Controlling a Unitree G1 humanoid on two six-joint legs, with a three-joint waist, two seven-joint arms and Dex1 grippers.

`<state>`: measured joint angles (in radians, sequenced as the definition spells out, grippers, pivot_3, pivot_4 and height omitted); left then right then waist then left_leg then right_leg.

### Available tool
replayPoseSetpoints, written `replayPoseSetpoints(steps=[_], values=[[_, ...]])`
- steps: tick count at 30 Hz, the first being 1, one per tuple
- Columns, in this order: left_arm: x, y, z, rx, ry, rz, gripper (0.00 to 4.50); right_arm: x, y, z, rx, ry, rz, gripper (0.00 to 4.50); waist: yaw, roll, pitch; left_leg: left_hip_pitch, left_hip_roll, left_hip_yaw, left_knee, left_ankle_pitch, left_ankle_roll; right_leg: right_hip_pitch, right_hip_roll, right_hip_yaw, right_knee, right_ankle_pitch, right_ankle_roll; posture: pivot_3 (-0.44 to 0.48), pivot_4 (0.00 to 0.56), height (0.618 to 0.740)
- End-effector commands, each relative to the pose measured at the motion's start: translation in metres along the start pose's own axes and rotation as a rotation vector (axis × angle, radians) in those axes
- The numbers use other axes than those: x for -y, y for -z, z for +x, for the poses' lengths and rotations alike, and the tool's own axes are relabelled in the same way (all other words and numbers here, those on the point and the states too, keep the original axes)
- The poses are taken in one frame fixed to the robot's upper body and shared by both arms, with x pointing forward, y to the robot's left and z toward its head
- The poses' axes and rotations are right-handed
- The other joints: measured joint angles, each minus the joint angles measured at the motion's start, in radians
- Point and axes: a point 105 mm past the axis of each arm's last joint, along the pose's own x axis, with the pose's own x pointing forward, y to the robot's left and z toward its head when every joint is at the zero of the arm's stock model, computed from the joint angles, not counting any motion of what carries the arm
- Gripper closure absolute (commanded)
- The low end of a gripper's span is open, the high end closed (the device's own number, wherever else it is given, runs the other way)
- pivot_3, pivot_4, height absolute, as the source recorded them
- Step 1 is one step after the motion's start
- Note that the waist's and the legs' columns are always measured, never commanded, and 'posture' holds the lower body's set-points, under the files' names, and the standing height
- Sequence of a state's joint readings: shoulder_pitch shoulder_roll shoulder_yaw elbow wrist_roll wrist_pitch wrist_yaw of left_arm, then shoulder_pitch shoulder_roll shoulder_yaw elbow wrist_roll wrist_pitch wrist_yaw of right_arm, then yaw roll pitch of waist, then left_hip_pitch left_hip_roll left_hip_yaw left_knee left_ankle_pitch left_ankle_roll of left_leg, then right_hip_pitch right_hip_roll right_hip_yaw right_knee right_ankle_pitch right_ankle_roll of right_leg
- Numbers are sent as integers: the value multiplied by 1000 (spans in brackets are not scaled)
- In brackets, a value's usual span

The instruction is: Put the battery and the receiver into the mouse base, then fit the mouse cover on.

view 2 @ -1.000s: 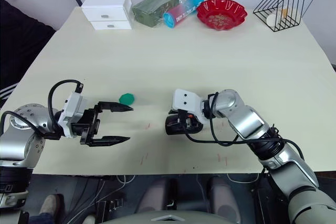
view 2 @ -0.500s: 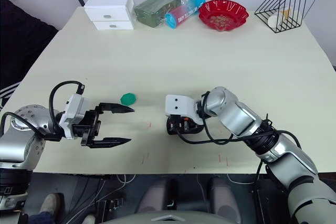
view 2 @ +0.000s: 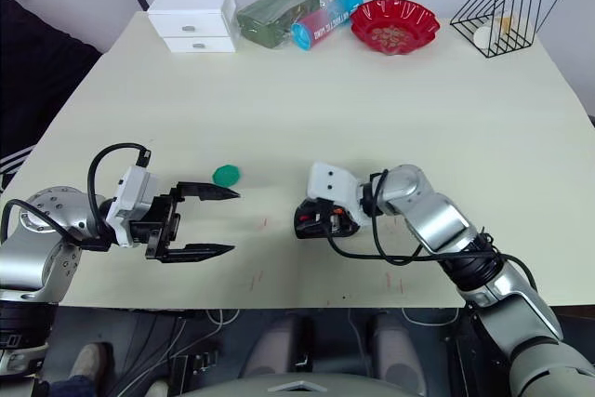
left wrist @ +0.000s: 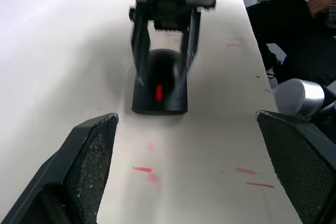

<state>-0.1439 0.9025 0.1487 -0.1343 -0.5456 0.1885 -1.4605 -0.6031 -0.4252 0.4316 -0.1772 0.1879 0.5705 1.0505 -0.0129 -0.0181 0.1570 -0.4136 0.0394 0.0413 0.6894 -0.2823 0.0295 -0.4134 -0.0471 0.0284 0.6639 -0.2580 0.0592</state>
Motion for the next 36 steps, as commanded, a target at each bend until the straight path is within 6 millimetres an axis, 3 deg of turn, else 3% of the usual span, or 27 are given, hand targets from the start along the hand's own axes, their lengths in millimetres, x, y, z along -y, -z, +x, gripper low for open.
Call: replayPoseSetpoints(steps=[1, 6, 11, 17, 22, 26, 33, 36], values=[[-2, -10, -3, 11, -4, 38, 0, 1, -17, -13, 117, 15, -22, 2470, -1, 0, 0, 0, 0, 0, 0, 0, 0, 0, 0, 0, 0, 0, 0, 0, 150, 740], [-2, -11, -3, 12, -3, 39, 0, 3, -7, -29, 217, 45, 26, 2470, 0, 0, 0, 0, 0, 0, 0, 0, 0, 0, 0, 0, 0, 0, 0, 0, 150, 740], [-2, -11, -3, 14, -3, 41, 0, 4, 11, -33, 264, 76, 56, 2470, 0, 0, 0, 0, 0, 0, 0, 0, 0, 0, 0, 0, 0, 0, 0, 0, 150, 740], [-1, -12, -4, 17, -11, 44, 0, 1, 33, -22, 317, 80, 70, 2470, -1, 0, 0, 1, 0, 0, 0, 0, 0, 0, 0, 0, 0, 0, 0, 0, 150, 740], [-1, -12, -4, 19, -17, 43, 0, -10, 62, -10, 249, 48, 77, 2470, -1, 0, 0, 1, 0, 0, 0, 0, 0, 1, 0, 0, 0, 0, 0, 0, 150, 740], [-1, -11, -4, 17, -22, 40, 0, -6, 65, -13, 255, 92, 69, 2470, -1, 0, 0, 2, 0, 0, 0, 0, -1, 1, 0, 0, 1, 0, 0, 0, 150, 740], [-7, 2, -6, 9, -145, -30, 0, 6, 46, -54, 332, 239, 26, 2470, 2, 1, 0, 2, 0, 0, 0, 1, -2, 1, 0, 0, 1, 0, -1, 0, 150, 740], [-6, 9, -6, 46, -241, -87, 0, 5, 53, -81, 313, 342, 19, 2470, 2, 1, 0, 1, 0, -4, 0, 1, -2, 1, 0, 0, 1, 0, -1, 0, 150, 740]])
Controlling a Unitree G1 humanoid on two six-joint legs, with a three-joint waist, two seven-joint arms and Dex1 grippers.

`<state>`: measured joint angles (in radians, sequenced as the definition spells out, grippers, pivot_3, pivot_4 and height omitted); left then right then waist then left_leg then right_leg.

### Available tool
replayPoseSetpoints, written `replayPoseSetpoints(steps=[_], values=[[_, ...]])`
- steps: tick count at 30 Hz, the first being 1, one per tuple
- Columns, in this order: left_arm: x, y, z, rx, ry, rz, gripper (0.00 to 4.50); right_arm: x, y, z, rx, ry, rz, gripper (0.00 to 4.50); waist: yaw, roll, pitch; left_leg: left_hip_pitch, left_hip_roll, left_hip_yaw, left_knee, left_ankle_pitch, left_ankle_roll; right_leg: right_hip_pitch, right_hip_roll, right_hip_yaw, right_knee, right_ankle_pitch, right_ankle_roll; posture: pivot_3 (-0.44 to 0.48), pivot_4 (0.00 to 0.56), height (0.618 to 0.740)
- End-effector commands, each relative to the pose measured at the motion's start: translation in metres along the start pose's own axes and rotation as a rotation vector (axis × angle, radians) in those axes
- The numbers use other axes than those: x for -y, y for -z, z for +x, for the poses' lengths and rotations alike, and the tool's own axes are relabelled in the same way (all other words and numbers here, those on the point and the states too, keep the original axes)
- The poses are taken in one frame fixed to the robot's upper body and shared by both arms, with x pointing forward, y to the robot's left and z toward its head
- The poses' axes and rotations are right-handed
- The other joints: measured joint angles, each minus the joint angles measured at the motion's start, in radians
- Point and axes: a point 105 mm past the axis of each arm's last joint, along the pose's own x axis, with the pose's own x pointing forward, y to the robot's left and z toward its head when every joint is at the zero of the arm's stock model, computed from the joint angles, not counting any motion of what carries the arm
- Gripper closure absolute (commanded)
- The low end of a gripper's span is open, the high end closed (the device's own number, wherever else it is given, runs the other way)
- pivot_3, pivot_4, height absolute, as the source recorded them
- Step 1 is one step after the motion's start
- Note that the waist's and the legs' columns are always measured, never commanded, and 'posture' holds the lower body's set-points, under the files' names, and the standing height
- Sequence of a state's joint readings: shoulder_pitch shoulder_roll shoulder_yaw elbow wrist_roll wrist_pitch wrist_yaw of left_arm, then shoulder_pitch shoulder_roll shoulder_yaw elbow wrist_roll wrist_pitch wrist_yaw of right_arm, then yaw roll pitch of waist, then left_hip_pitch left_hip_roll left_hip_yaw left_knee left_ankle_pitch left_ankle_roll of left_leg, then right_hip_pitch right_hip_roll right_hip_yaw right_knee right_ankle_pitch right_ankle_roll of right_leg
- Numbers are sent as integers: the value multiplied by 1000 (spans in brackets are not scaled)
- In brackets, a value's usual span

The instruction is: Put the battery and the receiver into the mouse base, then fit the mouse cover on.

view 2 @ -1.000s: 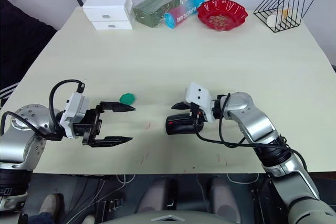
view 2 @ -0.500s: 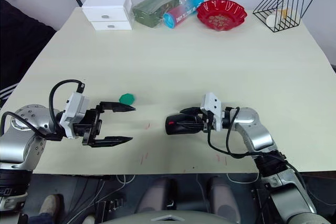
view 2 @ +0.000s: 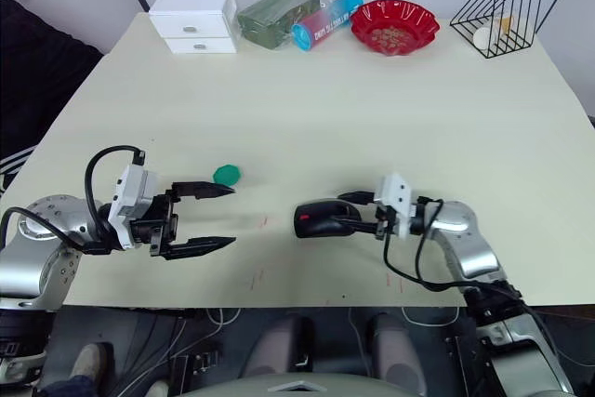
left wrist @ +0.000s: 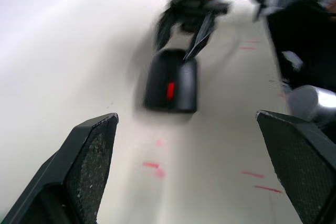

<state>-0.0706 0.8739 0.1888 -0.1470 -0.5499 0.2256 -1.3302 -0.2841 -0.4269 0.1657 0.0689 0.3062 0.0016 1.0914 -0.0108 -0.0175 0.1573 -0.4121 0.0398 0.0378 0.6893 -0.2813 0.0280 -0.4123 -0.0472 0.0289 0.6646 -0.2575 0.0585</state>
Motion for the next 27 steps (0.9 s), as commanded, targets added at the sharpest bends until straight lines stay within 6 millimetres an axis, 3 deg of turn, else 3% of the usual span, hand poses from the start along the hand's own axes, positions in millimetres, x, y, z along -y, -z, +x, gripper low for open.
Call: replayPoseSetpoints(steps=[1, 5, 10, 13, 17, 27], values=[[-2, -1, -3, 45, -121, -18, 0, 11, -15, -32, 24, 130, -59, 2470, 1, 0, 0, 0, 0, -1, 0, 0, 0, 0, 0, 0, 0, 0, 0, 0, 150, 740], [-8, 21, -15, 31, -312, -96, 0, 10, -4, -77, -39, 294, -50, 2470, 2, 3, -2, 1, 0, -3, 0, 1, -1, 0, 0, 0, 1, 1, -1, 0, 150, 740], [-16, 36, -29, 7, -485, -145, 0, 8, 5, -115, -75, 429, 6, 2470, 3, 1, -1, 1, 0, -4, -1, 1, -1, 1, 0, 0, -1, 1, -1, 0, 150, 740], [-16, 47, -41, 4, -571, -188, 0, 7, 12, -142, -119, 538, 1, 1772, 1, 2, -2, 5, 0, -4, -2, 1, -2, 5, 0, 0, 0, 1, -1, 0, 150, 740], [-17, 61, -56, -7, -654, -227, 0, 6, 16, -159, -130, 621, 6, 32, -3, 1, -2, 12, 0, 0, -5, 1, -1, 9, 0, 3, -1, 1, -2, 0, 150, 740], [-13, 82, -67, -90, -708, -206, 0, -15, 28, -170, -128, 694, 67, 32, 0, 1, -2, 15, 1, 2, -5, 1, -1, 11, 0, 5, -2, 1, -2, 0, 150, 740]])
